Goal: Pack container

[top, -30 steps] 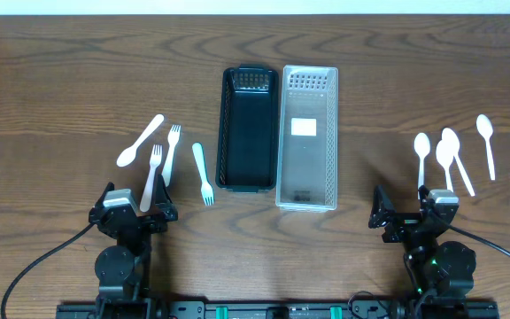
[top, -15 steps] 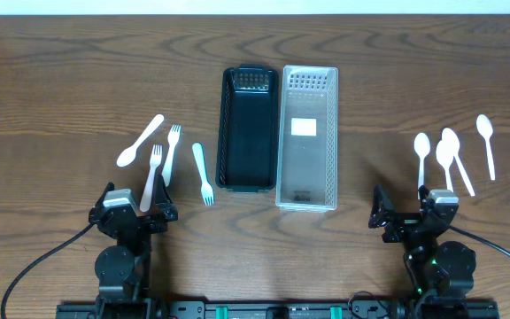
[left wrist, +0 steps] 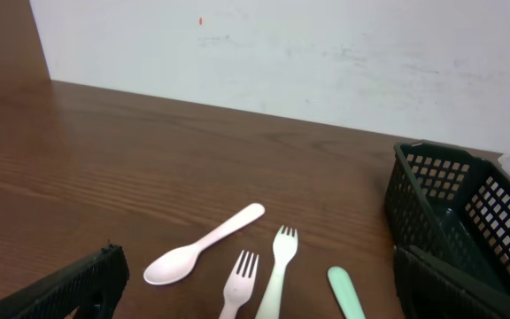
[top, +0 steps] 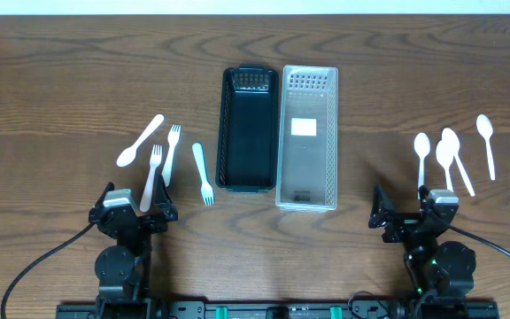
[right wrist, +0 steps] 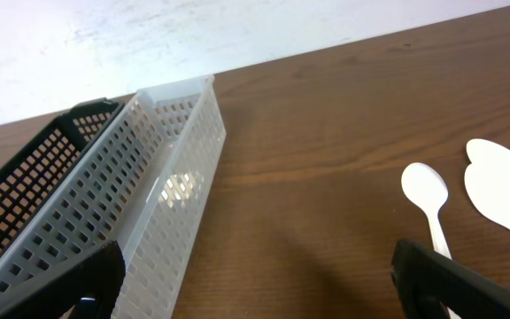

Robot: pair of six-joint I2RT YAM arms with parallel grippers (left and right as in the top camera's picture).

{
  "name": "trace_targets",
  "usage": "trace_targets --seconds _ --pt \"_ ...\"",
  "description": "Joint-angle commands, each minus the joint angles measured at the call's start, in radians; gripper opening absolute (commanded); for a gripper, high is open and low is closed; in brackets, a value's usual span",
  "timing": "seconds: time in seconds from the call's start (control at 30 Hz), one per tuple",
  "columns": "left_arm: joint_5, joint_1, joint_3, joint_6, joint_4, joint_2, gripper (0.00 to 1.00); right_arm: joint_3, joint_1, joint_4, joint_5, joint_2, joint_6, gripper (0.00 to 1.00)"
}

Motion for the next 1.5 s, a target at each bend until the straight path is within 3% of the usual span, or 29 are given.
trace_targets --seconds 0.0,0.73,0.93,1.03,1.13,1.27,1.47 --pt "-0.027 0.003 -0.028 -0.008 -0.021 -0.008 0.98 -0.003 -0.005 0.0 0.006 -0.006 0.013 0.99" --pt "-0.025 0.003 -0.028 -0.009 -0.02 -0.008 0.98 -0.003 -0.005 0.003 -0.037 -0.006 0.019 0.99" --pt "0.225 0.003 -0.015 -0.016 -0.024 -0.008 0.98 -0.003 -0.005 0.006 -0.29 -0.005 0.087 0.99" --pt "0.256 0.003 0.0 -0.11 -0.024 -0.008 0.98 0.003 -0.005 -0.005 -0.356 0.011 0.087 0.99" --pt "0.254 0.003 0.022 -0.118 -0.054 0.0 0.98 0.037 -0.005 -0.015 -0.356 0.061 0.057 0.99" --pt "0.25 0.003 0.106 -0.117 -0.215 0.067 0.98 0.143 -0.005 -0.099 -0.278 0.202 -0.041 0.99" --pt "0.202 0.003 0.332 -0.117 -0.336 0.316 0.98 0.375 -0.006 -0.15 -0.138 0.527 -0.063 0.99"
